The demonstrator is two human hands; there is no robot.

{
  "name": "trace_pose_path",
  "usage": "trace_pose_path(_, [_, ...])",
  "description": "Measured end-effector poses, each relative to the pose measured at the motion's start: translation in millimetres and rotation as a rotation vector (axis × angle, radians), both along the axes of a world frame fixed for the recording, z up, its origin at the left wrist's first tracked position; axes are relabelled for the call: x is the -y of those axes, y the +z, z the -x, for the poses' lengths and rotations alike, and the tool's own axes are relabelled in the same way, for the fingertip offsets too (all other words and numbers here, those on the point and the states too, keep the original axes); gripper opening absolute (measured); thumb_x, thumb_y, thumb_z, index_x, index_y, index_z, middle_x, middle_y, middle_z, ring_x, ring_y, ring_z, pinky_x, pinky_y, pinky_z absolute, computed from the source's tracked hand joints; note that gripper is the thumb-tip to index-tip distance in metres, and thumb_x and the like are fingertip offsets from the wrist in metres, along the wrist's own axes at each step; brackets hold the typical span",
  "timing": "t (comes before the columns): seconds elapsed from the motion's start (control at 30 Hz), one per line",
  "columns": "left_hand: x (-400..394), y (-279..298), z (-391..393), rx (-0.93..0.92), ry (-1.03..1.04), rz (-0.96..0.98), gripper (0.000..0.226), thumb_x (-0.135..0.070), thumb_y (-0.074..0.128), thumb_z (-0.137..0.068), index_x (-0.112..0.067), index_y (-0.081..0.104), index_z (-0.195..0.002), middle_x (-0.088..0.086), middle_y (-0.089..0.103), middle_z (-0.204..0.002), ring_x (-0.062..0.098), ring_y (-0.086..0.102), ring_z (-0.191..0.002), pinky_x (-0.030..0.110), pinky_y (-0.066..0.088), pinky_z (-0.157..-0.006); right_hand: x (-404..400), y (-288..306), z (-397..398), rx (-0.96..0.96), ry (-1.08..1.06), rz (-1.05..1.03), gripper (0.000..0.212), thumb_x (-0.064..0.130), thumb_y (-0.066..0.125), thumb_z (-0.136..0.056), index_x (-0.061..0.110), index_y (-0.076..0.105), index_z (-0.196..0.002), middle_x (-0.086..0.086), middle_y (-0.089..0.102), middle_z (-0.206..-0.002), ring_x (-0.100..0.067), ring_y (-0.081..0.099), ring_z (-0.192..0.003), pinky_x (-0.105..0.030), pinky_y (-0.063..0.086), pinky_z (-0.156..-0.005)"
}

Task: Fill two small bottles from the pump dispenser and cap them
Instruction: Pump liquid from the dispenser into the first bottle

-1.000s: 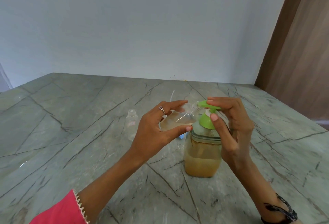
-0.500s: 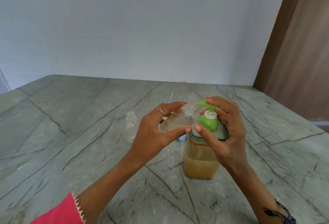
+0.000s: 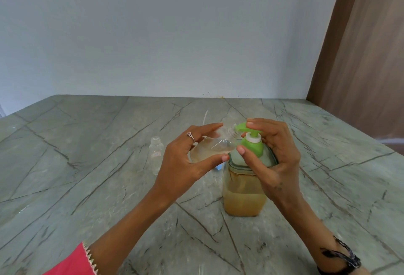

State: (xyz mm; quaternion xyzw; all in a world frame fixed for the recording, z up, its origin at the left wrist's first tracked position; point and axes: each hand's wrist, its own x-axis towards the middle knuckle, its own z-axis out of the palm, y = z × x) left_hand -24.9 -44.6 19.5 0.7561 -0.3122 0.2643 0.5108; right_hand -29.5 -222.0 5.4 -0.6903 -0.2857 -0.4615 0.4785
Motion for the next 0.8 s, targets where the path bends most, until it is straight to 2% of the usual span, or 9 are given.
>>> trace_pose_path(0.1, [1.1, 0.9, -0.5, -0.002, 0.001, 0.003, 0.050, -0.048, 0.066, -0.068, -0.046, 0.048, -0.114, -0.038, 0.054, -0.106, -0.010, 0.054, -0.100, 0.005, 0.044, -0.074, 0.1, -1.0, 0.9, -0.009, 0.020, 0.009, 0.039, 0.022, 0.066, -0.081, 0.021, 0.055, -0.118, 0.009, 0.053, -0.120, -0.015, 0.059, -0.107, -0.022, 0.049, -0.088])
trace_pose_path(0.33, [1.9, 1.5, 0.5, -0.025, -0.002, 0.018, 0.050, -0.050, 0.065, -0.067, -0.046, 0.048, -0.113, -0.038, 0.056, -0.105, -0.010, 0.054, -0.101, 0.005, 0.044, -0.074, -0.3, -0.2, 2.0, -0.027, 0.005, 0.024, 0.045, 0.025, 0.063, -0.082, 0.024, 0.050, -0.125, 0.007, 0.052, -0.124, -0.005, 0.053, -0.116, -0.015, 0.042, -0.094])
trace_pose_path(0.5, [1.9, 1.5, 1.4, -0.024, 0.000, 0.021, 0.049, -0.050, 0.065, -0.067, -0.047, 0.047, -0.112, -0.040, 0.054, -0.106, -0.011, 0.054, -0.100, 0.004, 0.044, -0.073, -1.2, 1.7, 1.4, -0.023, 0.021, -0.020, 0.036, 0.024, 0.062, -0.084, 0.021, 0.055, -0.119, 0.004, 0.055, -0.117, -0.006, 0.055, -0.110, -0.017, 0.046, -0.089])
trace_pose_path(0.7, [0.6, -1.2, 0.6, -0.016, -0.003, 0.021, 0.049, -0.046, 0.067, -0.068, -0.042, 0.051, -0.114, -0.021, 0.057, -0.111, -0.005, 0.056, -0.099, 0.006, 0.043, -0.074, -2.9, 4.6, 1.9, -0.014, 0.002, -0.059, 0.022, 0.022, 0.062, -0.084, 0.023, 0.059, -0.106, 0.003, 0.057, -0.104, -0.006, 0.059, -0.099, -0.019, 0.049, -0.080])
trace_pose_path(0.8, [-1.1, -2.4, -0.3, -0.005, 0.005, 0.005, 0.049, -0.047, 0.067, -0.069, -0.042, 0.051, -0.115, -0.020, 0.057, -0.111, -0.003, 0.055, -0.100, 0.007, 0.043, -0.076, -3.4, 4.9, 2.4, -0.011, -0.009, -0.064, 0.014, 0.022, 0.062, -0.084, 0.022, 0.060, -0.098, 0.002, 0.059, -0.100, -0.006, 0.060, -0.095, -0.018, 0.049, -0.079])
